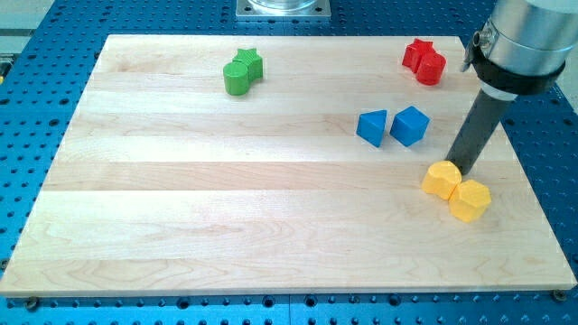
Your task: Push the yellow blocks towards the bottom right corner of the board
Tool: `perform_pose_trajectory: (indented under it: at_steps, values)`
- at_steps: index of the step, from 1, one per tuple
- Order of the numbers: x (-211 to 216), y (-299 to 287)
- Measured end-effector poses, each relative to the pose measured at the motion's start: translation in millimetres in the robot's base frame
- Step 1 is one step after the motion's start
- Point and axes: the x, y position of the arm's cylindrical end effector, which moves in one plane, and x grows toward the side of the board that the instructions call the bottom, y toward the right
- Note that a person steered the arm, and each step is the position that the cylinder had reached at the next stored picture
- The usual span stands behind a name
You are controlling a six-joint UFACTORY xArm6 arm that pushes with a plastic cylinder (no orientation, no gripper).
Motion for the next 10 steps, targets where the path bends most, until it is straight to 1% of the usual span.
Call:
perform_pose_trajectory:
  at_steps: [2, 3, 4, 6, 7, 8, 9, 10]
  values:
    - [2, -47]
    - [14, -68]
    - [20, -69]
    - [18, -1]
    - [13, 1]
    - [-8, 8]
    - [-32, 37]
    - [-3, 39]
